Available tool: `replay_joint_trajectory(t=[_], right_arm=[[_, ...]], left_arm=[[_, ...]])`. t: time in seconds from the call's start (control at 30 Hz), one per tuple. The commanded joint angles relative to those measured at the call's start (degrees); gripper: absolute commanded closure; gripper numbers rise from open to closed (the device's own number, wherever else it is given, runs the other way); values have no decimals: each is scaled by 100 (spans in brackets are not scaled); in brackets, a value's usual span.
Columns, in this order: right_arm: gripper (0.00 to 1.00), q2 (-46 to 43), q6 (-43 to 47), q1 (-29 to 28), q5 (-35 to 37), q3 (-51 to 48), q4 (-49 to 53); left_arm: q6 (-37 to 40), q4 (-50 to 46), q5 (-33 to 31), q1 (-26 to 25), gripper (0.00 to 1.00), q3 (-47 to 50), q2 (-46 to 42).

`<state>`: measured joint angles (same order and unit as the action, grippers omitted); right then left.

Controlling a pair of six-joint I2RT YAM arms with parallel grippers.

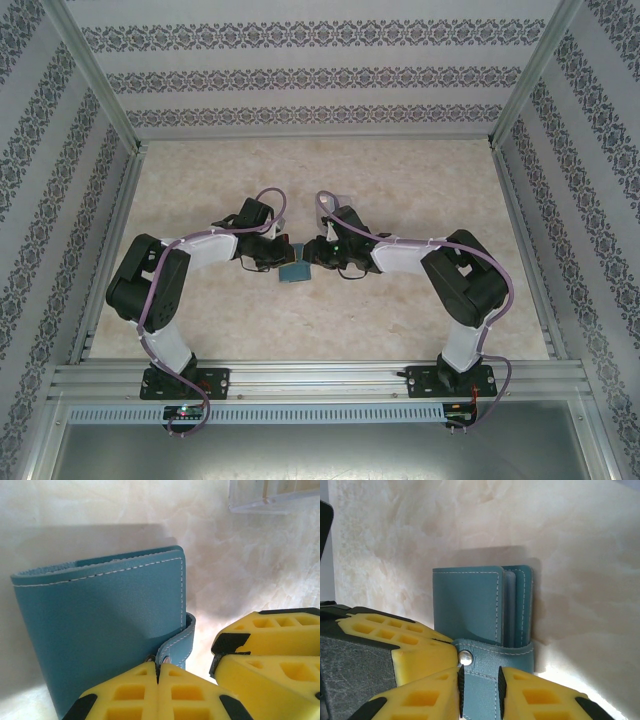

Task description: Put the credit cards into the card holder

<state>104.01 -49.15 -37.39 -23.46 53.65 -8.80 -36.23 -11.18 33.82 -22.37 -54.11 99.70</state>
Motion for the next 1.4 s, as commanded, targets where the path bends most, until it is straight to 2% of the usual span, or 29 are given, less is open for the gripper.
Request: replay_joint_trajectory(t=[0.0, 0.4, 0.97, 1.37], right_arm=[[73, 111, 123, -72, -31, 146, 55], [72, 471, 239, -78, -111, 181, 67], [75, 52, 248, -83, -232, 426, 273], [75, 187, 270, -155, -277, 504, 273]], left_arm=[[-10, -155, -30, 76, 98, 70, -39], [-19, -75, 59, 134, 99, 123, -70], [-9, -32, 73, 277, 100, 292, -169], [231, -261, 92, 364, 98, 94, -376]])
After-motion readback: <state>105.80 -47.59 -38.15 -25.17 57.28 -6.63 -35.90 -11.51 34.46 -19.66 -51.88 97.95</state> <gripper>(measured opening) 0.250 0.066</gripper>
